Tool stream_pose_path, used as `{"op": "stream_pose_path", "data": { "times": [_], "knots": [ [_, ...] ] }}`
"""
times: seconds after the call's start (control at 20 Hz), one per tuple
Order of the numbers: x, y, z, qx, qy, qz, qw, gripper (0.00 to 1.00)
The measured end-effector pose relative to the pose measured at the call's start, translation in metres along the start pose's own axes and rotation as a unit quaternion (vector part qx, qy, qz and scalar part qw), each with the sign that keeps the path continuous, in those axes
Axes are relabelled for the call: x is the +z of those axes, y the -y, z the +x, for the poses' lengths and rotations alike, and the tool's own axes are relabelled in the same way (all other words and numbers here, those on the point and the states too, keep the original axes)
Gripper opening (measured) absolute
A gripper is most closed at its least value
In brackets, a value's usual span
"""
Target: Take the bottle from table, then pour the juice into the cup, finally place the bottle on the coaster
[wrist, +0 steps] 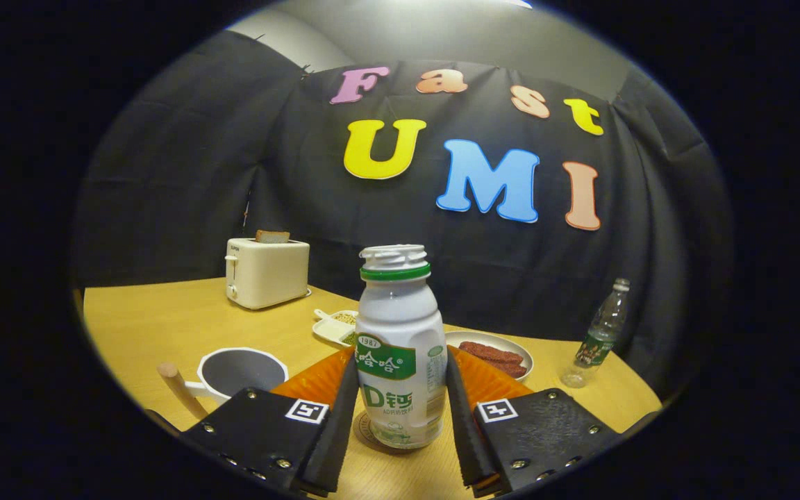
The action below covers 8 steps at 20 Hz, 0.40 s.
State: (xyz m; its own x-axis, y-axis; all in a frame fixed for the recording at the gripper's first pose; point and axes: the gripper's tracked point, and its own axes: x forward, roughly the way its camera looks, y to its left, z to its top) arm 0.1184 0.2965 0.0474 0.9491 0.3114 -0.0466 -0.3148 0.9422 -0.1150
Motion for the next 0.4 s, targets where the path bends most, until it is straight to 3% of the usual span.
{"op": "stream_pose_path", "data": {
  "times": [0.4],
  "knots": [
    [-0.022, 0.009, 0.021, -0.003, 0.002, 0.103, 0.995, 0.63]
  ]
}}
